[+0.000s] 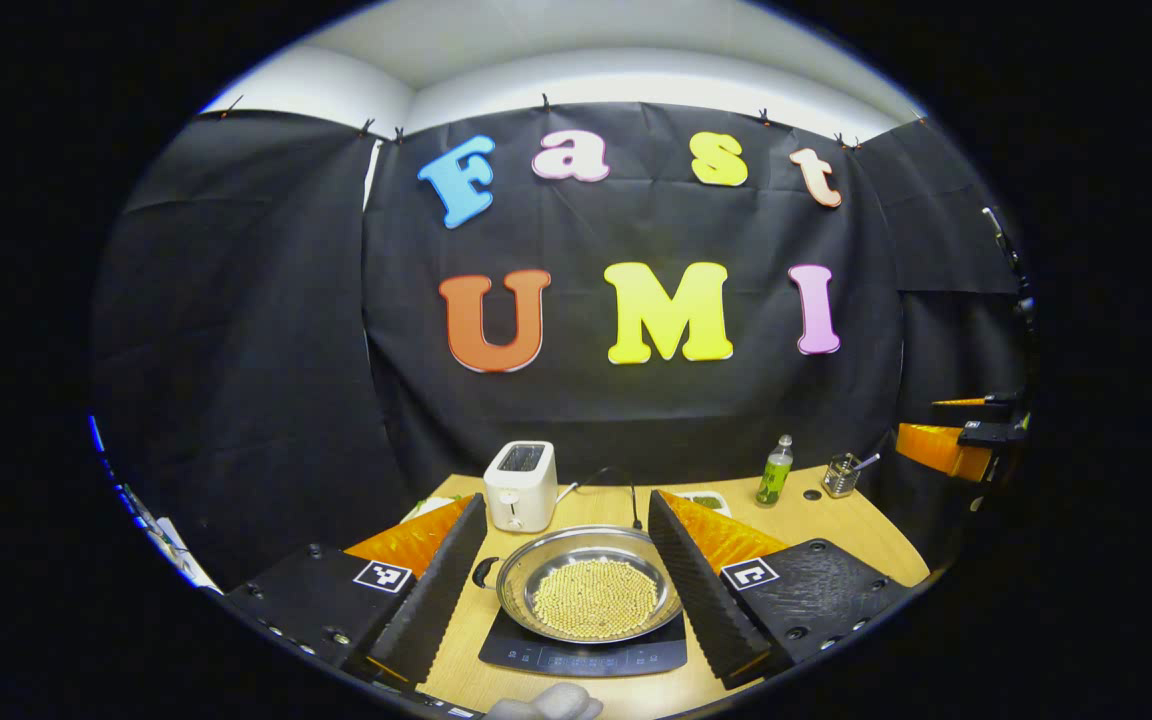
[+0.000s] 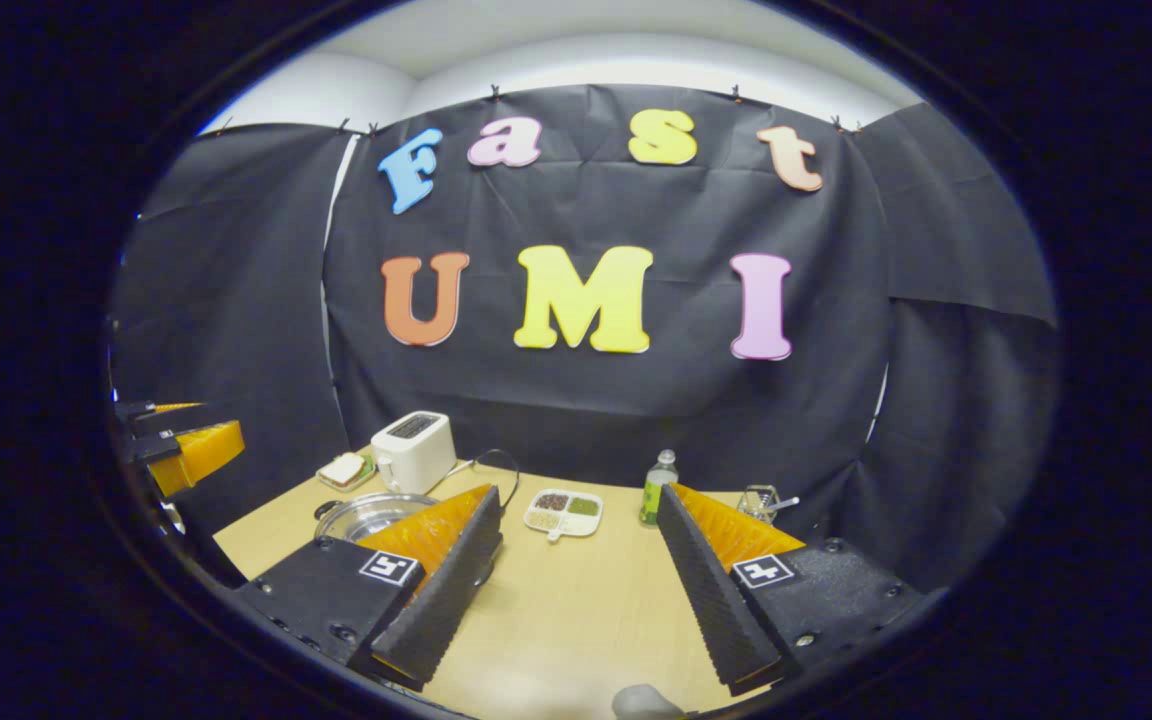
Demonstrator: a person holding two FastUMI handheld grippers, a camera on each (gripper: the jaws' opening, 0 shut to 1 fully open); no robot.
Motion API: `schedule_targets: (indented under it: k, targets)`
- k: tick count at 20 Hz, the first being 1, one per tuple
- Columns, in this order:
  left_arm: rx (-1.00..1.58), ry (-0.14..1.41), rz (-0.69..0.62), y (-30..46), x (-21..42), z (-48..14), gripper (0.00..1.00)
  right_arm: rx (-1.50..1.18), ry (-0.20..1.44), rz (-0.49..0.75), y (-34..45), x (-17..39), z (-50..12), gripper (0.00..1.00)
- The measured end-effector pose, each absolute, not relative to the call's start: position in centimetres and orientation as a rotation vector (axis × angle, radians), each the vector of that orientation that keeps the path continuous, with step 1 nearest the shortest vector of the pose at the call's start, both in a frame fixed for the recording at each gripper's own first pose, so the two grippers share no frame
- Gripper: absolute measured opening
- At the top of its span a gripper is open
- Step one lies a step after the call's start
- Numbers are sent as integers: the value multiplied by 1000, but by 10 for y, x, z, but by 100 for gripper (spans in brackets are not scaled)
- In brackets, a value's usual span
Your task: First push the handle of the pot to place it horizontally, then grasp the pot with both hands and set it on the induction cooktop.
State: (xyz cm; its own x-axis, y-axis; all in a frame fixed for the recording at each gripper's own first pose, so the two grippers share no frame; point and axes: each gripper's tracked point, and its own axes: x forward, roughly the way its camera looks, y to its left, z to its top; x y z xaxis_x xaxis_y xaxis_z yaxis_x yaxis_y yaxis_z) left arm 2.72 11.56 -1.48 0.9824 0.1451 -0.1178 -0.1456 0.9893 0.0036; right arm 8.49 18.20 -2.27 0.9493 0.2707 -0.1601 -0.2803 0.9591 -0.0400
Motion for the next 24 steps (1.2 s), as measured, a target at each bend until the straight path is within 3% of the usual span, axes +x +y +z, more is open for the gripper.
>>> schedule_targets:
  k: [9,24]
  targets:
    - [-37,-15,90,19,-38,43,96,19,-3,182,49,7,28,99]
    - [-15,-46,52,-27,-70,56,96,28,-24,147,-2,-49,10,100]
